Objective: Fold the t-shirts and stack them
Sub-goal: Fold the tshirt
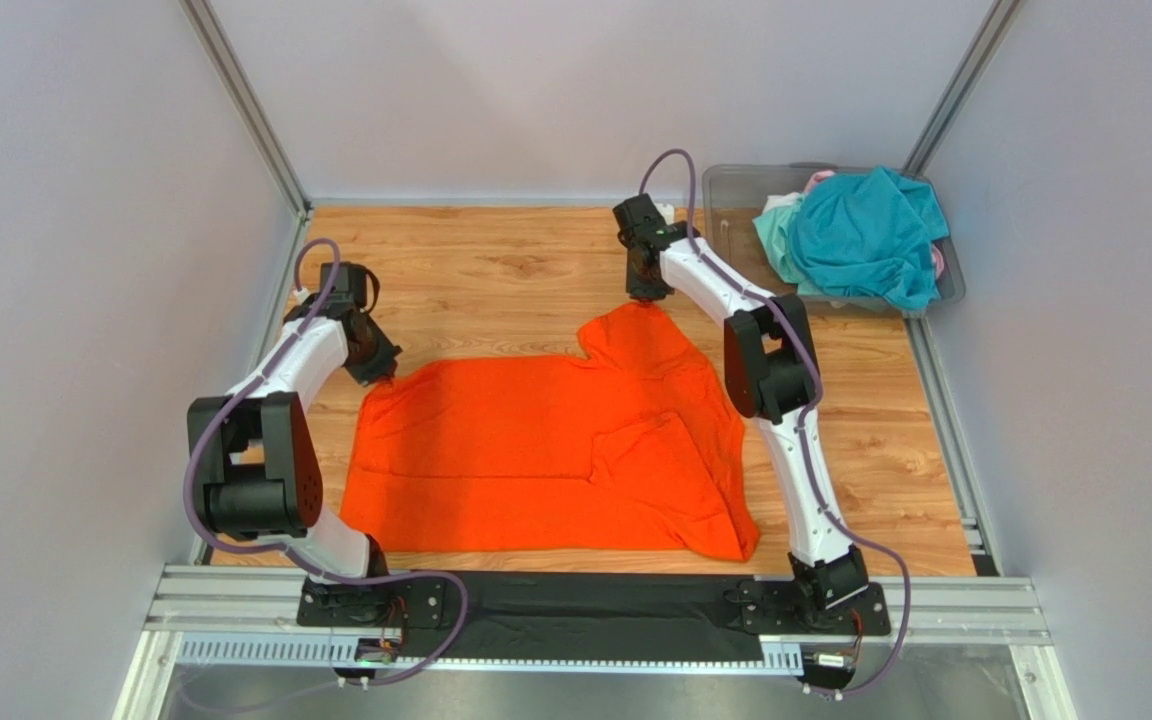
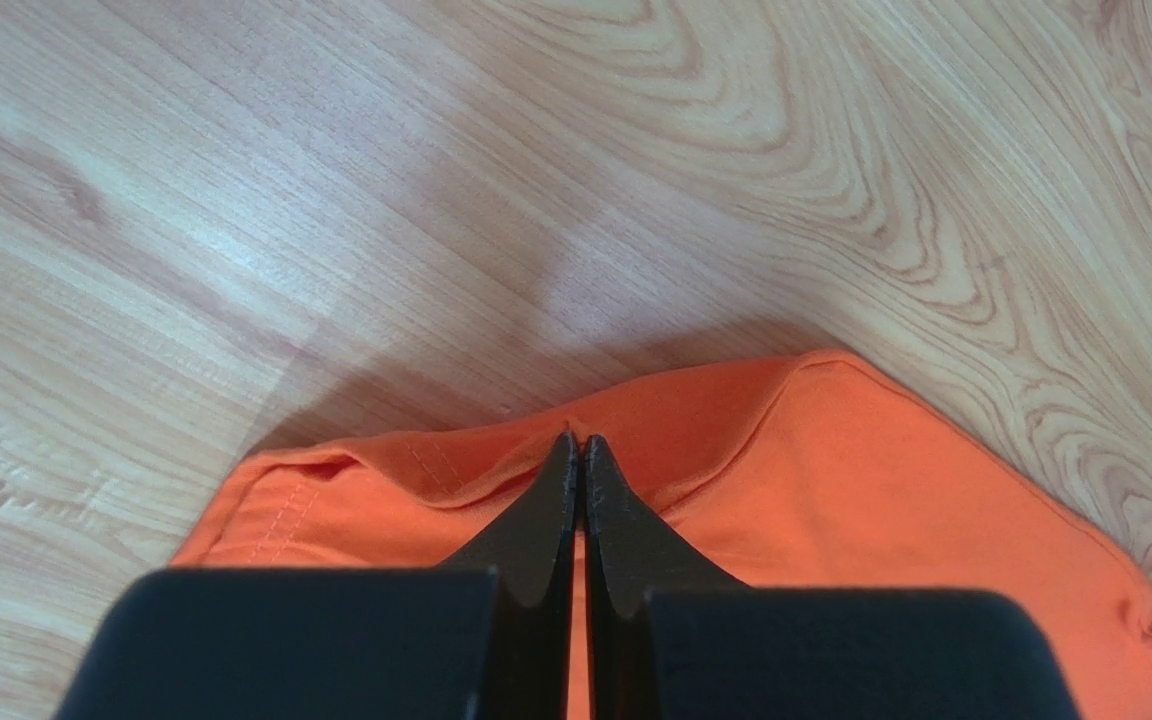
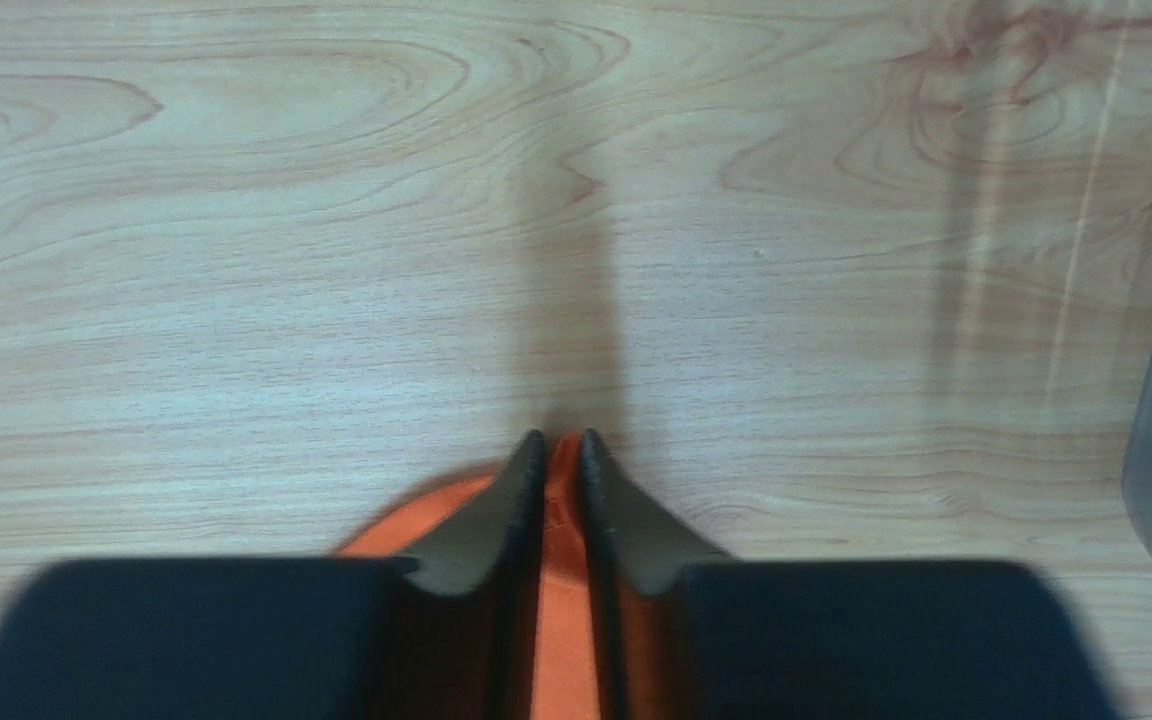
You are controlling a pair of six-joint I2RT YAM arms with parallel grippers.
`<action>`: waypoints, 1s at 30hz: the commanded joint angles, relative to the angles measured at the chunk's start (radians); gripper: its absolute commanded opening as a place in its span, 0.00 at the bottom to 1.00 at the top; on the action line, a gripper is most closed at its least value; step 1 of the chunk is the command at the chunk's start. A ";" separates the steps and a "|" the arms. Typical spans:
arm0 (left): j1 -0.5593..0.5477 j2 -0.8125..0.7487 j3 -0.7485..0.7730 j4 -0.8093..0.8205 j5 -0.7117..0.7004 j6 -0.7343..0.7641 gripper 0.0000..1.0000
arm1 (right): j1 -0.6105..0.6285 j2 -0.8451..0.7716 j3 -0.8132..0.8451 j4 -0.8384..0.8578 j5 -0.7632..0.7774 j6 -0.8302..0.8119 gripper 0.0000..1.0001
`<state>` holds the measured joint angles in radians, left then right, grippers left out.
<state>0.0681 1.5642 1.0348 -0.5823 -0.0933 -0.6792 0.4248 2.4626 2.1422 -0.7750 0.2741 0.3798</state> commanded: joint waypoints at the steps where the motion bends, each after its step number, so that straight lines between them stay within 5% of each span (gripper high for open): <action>1: 0.007 -0.012 0.001 0.016 0.009 0.021 0.00 | 0.006 -0.027 -0.031 -0.043 -0.012 0.004 0.06; 8: 0.010 -0.032 -0.001 0.018 0.027 0.026 0.00 | 0.015 -0.132 -0.056 -0.010 0.008 -0.041 0.00; 19: 0.010 -0.171 -0.077 0.016 0.043 0.035 0.00 | 0.094 -0.621 -0.663 0.218 0.003 -0.030 0.00; 30: 0.009 -0.478 -0.252 -0.022 -0.089 0.012 0.00 | 0.213 -1.010 -1.022 0.227 0.051 0.042 0.00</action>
<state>0.0727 1.1603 0.8288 -0.5953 -0.1196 -0.6640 0.6075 1.5375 1.1751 -0.5785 0.2859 0.3843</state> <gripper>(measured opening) 0.007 0.006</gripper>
